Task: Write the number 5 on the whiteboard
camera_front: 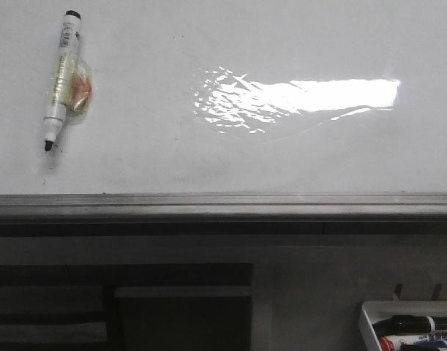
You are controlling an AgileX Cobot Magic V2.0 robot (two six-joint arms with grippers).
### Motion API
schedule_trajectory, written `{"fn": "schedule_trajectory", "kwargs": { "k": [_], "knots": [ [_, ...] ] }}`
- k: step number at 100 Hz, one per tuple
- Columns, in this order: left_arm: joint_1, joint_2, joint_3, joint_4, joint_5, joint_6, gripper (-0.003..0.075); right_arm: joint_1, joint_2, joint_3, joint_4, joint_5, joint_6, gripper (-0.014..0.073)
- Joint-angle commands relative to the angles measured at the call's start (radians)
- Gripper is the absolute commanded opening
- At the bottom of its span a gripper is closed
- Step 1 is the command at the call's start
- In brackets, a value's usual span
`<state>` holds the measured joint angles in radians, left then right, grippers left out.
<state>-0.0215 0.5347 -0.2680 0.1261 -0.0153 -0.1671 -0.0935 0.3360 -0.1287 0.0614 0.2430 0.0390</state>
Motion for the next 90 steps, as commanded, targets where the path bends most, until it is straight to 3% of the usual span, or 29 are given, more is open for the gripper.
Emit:
{"fn": "schedule_trajectory", "kwargs": {
  "k": [1,26,51,68,90],
  "knots": [
    [-0.023,0.017,-0.033,0.041,-0.114,-0.005,0.0399,-0.006,0.015,-0.033,0.002,-0.098,-0.003,-0.0064],
    [-0.234,0.016,-0.033,0.14,-0.266,-0.005,0.04,-0.006,0.015,-0.033,0.002,-0.081,-0.003,-0.0064],
    [-0.501,0.083,-0.033,0.019,-0.264,-0.012,0.0399,-0.006,0.015,-0.033,0.002,-0.081,-0.003,-0.0064],
    [-0.56,0.208,-0.033,-0.037,-0.295,-0.012,0.0399,-0.006,0.015,-0.033,0.002,-0.081,-0.003,-0.0064],
    [-0.561,0.355,-0.033,-0.104,-0.398,-0.012,0.0399,-0.006,0.015,-0.033,0.002,-0.081,-0.003,-0.0064]
  ]
}}
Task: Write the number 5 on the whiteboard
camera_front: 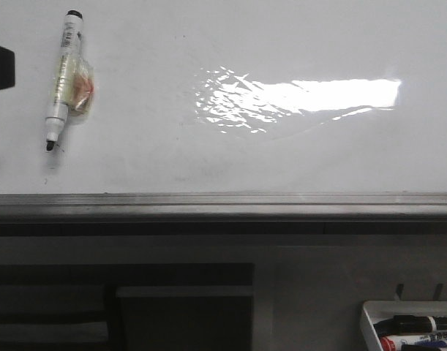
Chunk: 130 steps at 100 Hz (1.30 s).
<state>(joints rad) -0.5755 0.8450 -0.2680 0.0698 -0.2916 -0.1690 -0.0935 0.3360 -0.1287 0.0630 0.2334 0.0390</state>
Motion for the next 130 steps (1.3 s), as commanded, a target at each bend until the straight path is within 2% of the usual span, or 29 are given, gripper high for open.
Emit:
{"fn": "schedule_trajectory", "kwargs": {
  "k": [1,66,89,94,99,109,130],
  "knots": [
    [-0.007,0.049,-0.033,-0.048,-0.124,-0.01,0.0399,-0.006,0.015,-0.033,0.0,-0.072,-0.003,-0.0064],
    [0.004,0.315,-0.152,-0.053,-0.167,-0.01,0.0399,-0.006,0.015,-0.033,0.0,-0.072,-0.003,-0.0064],
    [0.01,0.378,-0.172,-0.1,-0.132,-0.01,0.0395,-0.006,0.015,-0.033,0.0,-0.072,-0.003,-0.0064],
    [0.01,0.378,-0.172,-0.1,-0.109,-0.01,0.036,-0.006,0.015,-0.033,0.0,-0.072,-0.003,-0.0064],
    [0.01,0.378,-0.172,-0.1,-0.089,-0.01,0.0274,-0.006,0.015,-0.033,0.0,-0.072,-0.003,-0.0064],
    [0.01,0.378,-0.172,-0.064,-0.057,-0.01,-0.0019,-0.002,0.015,-0.033,0.0,-0.072,-0.003,-0.0064],
    [0.01,0.378,-0.172,0.03,-0.04,-0.008,-0.002,0.049,0.038,-0.08,0.0,-0.05,-0.003,-0.0064]
  ]
}}
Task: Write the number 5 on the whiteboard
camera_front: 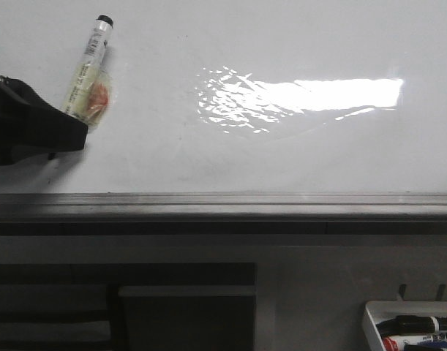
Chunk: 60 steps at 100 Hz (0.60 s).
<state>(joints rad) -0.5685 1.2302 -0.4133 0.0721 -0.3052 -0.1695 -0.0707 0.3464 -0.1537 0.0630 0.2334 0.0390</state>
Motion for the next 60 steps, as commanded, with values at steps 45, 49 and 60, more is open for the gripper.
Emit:
{"fn": "schedule_trajectory", "kwargs": {
  "k": [45,49,60],
  "knots": [
    [-0.029,-0.131,-0.026,0.636,-0.092,-0.008,-0.002,0.532,0.271,-0.292,0.0,0.143,-0.02,-0.0062],
    [-0.039,-0.131,-0.026,0.682,-0.131,-0.008,-0.002,0.58,0.303,-0.317,0.0,0.136,-0.02,-0.0061],
    [-0.049,-0.131,-0.026,0.788,-0.226,-0.008,-0.002,0.681,0.383,-0.39,0.0,0.111,-0.02,-0.0061]
  ]
}}
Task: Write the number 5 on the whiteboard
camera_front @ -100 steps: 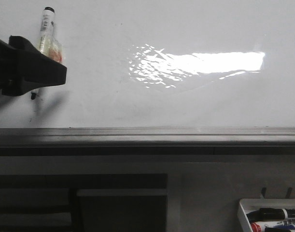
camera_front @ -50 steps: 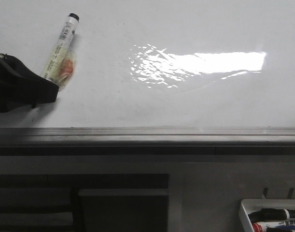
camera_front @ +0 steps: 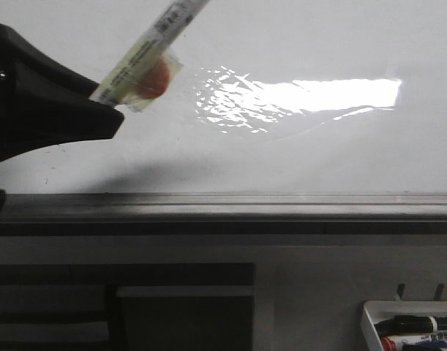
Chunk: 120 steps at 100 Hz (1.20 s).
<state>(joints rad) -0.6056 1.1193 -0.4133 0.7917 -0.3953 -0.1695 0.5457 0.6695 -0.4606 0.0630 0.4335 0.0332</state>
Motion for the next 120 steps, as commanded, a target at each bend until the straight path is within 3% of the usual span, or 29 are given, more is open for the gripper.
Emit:
{"fn": "schedule_trajectory", "kwargs": {
  "k": [1,15,33,41,55,94,101,110,120],
  "knots": [
    [-0.012,-0.02,-0.026,0.076,-0.141,-0.008,-0.002,0.077,0.064,-0.087,0.0,-0.094,-0.014,-0.0061],
    [-0.012,-0.02,-0.026,0.109,-0.166,-0.008,-0.002,0.179,0.148,-0.159,0.0,-0.116,-0.014,-0.0026],
    [-0.012,-0.02,-0.026,0.111,-0.168,-0.008,-0.002,0.267,0.243,-0.231,0.0,-0.142,-0.014,0.0267],
    [-0.012,-0.02,-0.026,0.125,-0.168,-0.008,-0.002,0.292,0.272,-0.252,0.0,-0.189,-0.014,0.0316],
    [-0.012,-0.02,-0.026,0.163,-0.17,-0.008,-0.002,0.31,0.312,-0.282,0.0,-0.258,-0.014,0.0315],
    [-0.012,-0.02,-0.026,0.167,-0.183,-0.008,-0.002,0.314,0.421,-0.374,0.0,-0.276,-0.014,0.0302],
    [-0.012,-0.02,-0.026,0.167,-0.183,-0.008,-0.002,0.314,0.429,-0.374,0.0,-0.274,-0.014,0.0192],
    [-0.012,-0.02,-0.026,0.167,-0.183,-0.008,-0.002,0.314,0.43,-0.374,0.0,-0.263,-0.014,-0.0072],
    [-0.012,-0.02,-0.026,0.181,-0.183,-0.008,-0.002,0.312,0.43,-0.374,0.002,-0.263,-0.012,-0.0061]
  ]
}}
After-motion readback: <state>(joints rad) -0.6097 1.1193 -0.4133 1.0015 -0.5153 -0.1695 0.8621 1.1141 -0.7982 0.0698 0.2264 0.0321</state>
